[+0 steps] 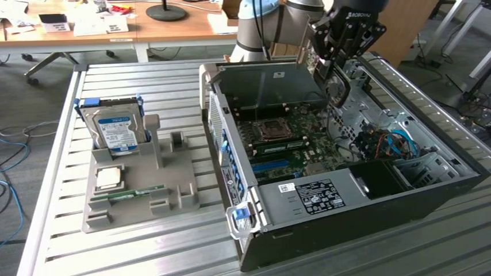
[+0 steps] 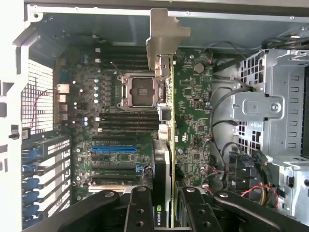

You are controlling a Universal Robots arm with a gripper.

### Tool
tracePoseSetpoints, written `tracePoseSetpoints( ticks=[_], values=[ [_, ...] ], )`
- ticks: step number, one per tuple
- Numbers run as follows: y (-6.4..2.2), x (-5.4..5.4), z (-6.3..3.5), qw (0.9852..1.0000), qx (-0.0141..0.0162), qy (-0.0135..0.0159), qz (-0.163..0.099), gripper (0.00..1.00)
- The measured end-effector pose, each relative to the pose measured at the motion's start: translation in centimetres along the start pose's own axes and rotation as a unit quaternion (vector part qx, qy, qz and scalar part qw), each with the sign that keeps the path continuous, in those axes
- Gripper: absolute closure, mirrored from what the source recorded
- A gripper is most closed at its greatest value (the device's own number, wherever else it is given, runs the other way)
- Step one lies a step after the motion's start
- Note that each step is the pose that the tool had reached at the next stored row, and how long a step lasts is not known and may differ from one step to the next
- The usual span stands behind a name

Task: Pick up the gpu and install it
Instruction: 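Pick up the gpu and move the gpu toward the slot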

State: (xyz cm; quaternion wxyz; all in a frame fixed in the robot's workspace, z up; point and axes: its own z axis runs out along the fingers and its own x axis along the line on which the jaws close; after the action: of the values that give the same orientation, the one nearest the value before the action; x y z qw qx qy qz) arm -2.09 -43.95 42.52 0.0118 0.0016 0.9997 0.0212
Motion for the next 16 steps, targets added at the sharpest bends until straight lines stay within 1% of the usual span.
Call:
tracePoseSetpoints(
  ticks=[16],
  values=[
    [0.01, -2.3, 0.06, 1.0, 0.0, 0.0, 0.0, 0.73]
  ],
)
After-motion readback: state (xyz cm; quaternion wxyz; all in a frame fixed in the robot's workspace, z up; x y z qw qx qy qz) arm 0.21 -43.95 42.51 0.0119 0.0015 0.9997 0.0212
